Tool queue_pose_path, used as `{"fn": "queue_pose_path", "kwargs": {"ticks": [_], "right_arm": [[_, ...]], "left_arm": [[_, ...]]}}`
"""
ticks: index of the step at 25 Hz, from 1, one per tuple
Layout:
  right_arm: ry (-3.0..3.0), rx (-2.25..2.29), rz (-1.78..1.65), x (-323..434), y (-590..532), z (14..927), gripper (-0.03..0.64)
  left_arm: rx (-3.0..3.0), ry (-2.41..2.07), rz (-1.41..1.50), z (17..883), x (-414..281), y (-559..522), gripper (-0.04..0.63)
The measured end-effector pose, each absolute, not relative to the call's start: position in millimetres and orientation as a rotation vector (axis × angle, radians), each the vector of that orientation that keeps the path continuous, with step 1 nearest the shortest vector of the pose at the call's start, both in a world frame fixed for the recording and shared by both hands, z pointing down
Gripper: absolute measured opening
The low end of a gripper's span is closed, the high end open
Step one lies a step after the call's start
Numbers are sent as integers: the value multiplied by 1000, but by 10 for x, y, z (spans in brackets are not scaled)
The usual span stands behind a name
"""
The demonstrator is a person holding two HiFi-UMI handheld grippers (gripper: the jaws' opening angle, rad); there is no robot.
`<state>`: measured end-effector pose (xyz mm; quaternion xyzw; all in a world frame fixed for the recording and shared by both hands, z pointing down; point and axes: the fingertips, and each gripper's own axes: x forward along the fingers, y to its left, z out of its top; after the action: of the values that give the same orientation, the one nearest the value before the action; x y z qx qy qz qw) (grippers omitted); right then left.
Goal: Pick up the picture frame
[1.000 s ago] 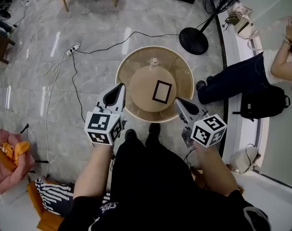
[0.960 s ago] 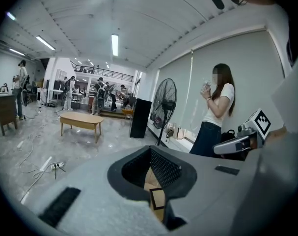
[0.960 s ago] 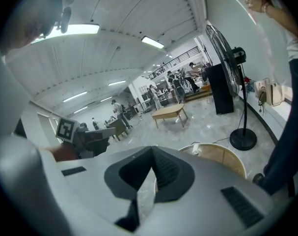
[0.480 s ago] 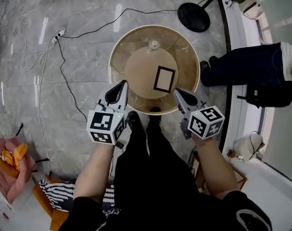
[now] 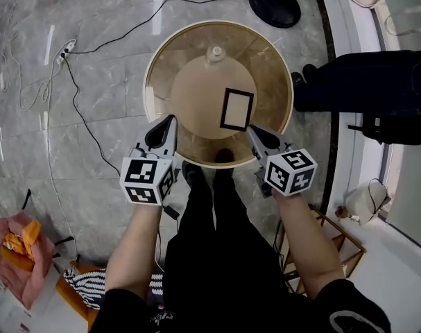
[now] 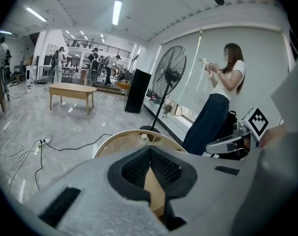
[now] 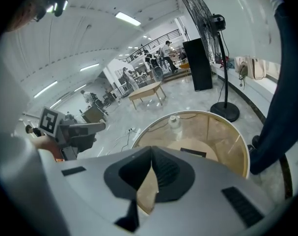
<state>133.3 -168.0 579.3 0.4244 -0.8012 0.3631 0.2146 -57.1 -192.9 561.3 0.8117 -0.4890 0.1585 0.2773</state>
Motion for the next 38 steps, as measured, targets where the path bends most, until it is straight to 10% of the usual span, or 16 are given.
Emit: {"fn": "queue_pose_path", "kwargs": {"ticks": [23, 38], "right_arm": [[-1834, 1248, 1051, 2029, -1934, 7918, 190], [-1717, 1098, 1003, 1953, -2053, 8285, 160]], "left_arm": [[2143, -1119, 529, 7372, 52, -2117, 9], [2088, -1146, 517, 7513, -86, -2115, 11]]}}
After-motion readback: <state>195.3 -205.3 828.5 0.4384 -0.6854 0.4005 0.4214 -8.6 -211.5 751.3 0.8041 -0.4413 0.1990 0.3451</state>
